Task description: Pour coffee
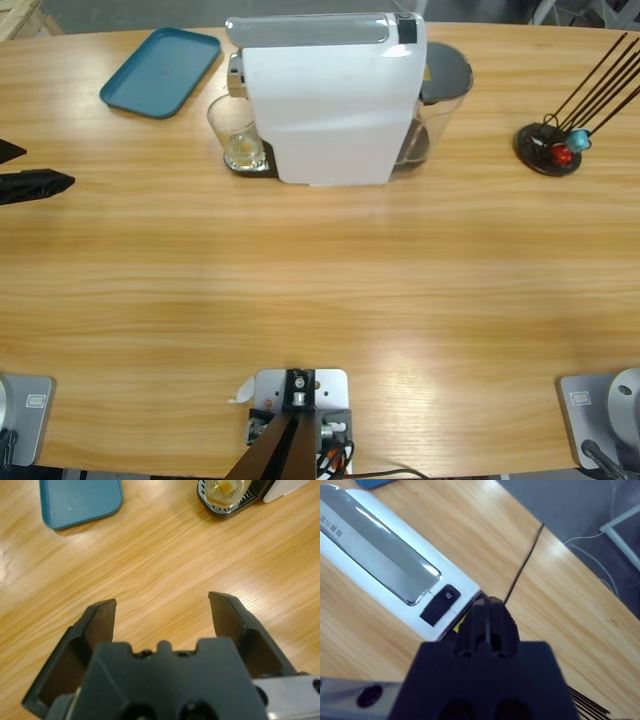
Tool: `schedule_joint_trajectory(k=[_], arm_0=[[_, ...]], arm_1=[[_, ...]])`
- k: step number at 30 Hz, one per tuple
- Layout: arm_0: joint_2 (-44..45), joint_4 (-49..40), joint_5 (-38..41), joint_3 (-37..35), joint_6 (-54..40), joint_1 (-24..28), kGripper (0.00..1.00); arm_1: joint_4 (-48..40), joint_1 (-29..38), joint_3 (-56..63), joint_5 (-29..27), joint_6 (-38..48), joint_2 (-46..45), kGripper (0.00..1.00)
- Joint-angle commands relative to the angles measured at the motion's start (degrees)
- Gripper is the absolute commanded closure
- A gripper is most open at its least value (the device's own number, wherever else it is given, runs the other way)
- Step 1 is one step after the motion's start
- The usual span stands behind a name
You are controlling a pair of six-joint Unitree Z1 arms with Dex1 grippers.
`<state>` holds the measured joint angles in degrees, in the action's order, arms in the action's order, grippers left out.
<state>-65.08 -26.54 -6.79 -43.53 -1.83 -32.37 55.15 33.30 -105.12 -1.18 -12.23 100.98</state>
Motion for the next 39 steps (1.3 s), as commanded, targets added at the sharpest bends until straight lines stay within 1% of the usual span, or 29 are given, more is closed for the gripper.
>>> schedule_joint_trajectory(k=[1,10,17,22,24,35,39], arm_0=[[0.85,0.80,-0.59,2.31,0.69,-0.51,0.202],[0.40,0.96,-0.59,2.31,0.60,-0.51,0.202],[0.13,1.05,-0.59,2.28,0.60,-0.51,0.201],[-0.13,1.05,-0.59,2.23,0.52,-0.51,0.197],[-0.22,1.05,-0.59,2.23,0.46,-0.51,0.197],[-0.48,1.14,-0.68,2.14,0.43,-0.51,0.197],[-0.39,1.12,-0.68,2.19,0.50,-0.51,0.197]], arm_1=[[10.91,-1.71,-11.94,3.85,-2.33,10.38,1.000],[14.13,-2.54,-14.31,3.94,-2.36,14.42,1.000],[15.43,-2.54,-16.60,3.75,-2.45,15.53,1.000],[16.77,-2.38,-18.14,0.81,-2.93,14.35,1.000],[17.01,-1.90,-18.97,0.04,-2.98,13.32,1.000],[21.20,5.60,-22.29,1.22,-2.72,14.09,1.000],[22.25,6.25,-21.94,1.65,-2.63,14.19,1.000]])
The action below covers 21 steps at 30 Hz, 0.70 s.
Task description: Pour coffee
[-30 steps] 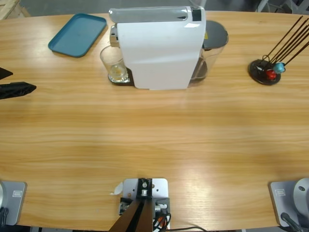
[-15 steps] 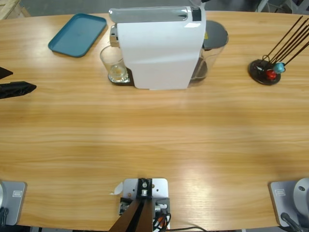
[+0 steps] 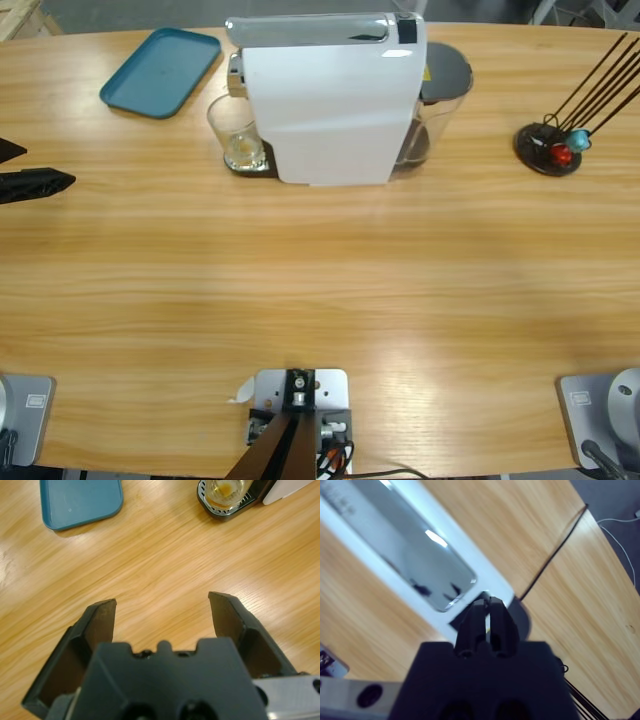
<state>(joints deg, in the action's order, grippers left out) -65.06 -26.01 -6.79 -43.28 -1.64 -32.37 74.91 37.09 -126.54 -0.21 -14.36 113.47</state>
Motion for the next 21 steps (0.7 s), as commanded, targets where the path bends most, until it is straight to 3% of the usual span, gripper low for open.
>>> schedule_joint_trajectory(k=[1,21], arm_0=[[-0.50,0.59,-0.66,1.89,0.25,-0.50,0.197],[-0.77,0.61,-0.59,1.89,0.17,-0.50,0.197]], arm_1=[[2.58,2.46,-0.46,0.65,-0.50,1.57,1.000],[2.44,-1.02,-0.50,-1.37,-0.34,1.88,1.000]])
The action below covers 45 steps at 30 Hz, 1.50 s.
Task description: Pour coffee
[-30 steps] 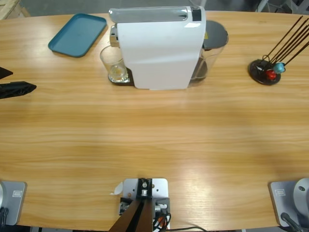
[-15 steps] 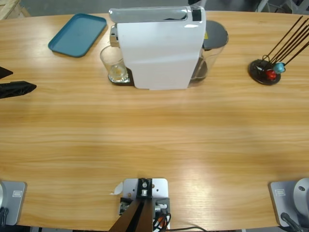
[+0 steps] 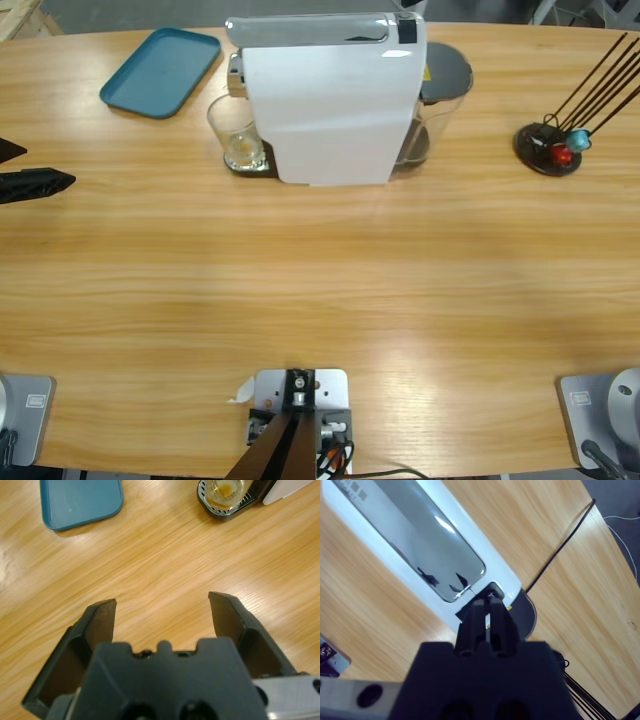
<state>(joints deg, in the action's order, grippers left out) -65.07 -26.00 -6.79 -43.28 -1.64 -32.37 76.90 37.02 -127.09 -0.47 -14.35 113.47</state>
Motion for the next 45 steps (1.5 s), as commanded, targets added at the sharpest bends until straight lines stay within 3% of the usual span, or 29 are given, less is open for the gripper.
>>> schedule_joint_trajectory(k=[1,45], arm_0=[[-0.76,0.51,-0.59,1.87,0.15,-0.50,0.197],[-1.11,0.51,-0.59,1.71,0.06,-0.50,0.197]], arm_1=[[0.44,-1.00,0.14,-1.11,-0.32,1.97,1.000],[0.35,-1.37,1.37,1.10,-0.32,4.68,1.000]])
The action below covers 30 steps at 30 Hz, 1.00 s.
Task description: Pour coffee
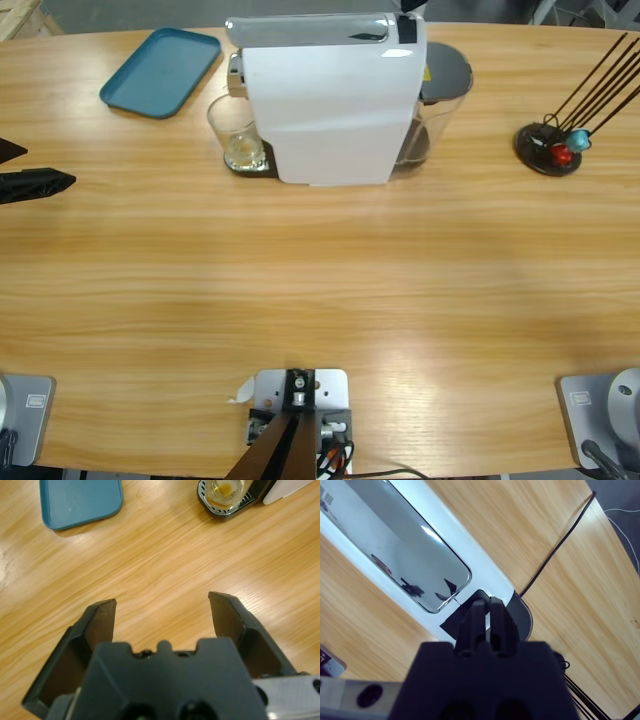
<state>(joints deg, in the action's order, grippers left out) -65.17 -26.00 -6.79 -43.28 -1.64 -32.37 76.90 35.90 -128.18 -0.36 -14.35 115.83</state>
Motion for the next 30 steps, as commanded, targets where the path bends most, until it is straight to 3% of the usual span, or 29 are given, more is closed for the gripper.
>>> schedule_joint_trajectory(k=[1,10,22,25,30], arm_0=[[-1.01,0.51,-0.59,1.71,0.06,-0.50,0.197],[-1.01,0.51,-0.59,1.71,0.06,-0.50,0.197],[-1.45,0.56,-0.56,1.71,0.06,-0.50,0.197],[-1.57,0.60,-0.51,1.71,0.06,-0.50,0.197],[-1.45,0.74,0.36,1.78,-0.17,-0.50,0.197]], arm_1=[[0.35,-0.21,2.72,1.11,-0.32,2.38,1.000],[0.35,-0.04,2.95,1.13,-0.32,2.38,1.000],[0.23,-0.04,-5.80,-5.60,-0.50,-4.56,1.000],[-1.67,-0.04,-0.27,-4.76,2.00,-9.18,1.000],[-13.97,1.91,21.13,-3.58,6.07,-20.59,1.000]])
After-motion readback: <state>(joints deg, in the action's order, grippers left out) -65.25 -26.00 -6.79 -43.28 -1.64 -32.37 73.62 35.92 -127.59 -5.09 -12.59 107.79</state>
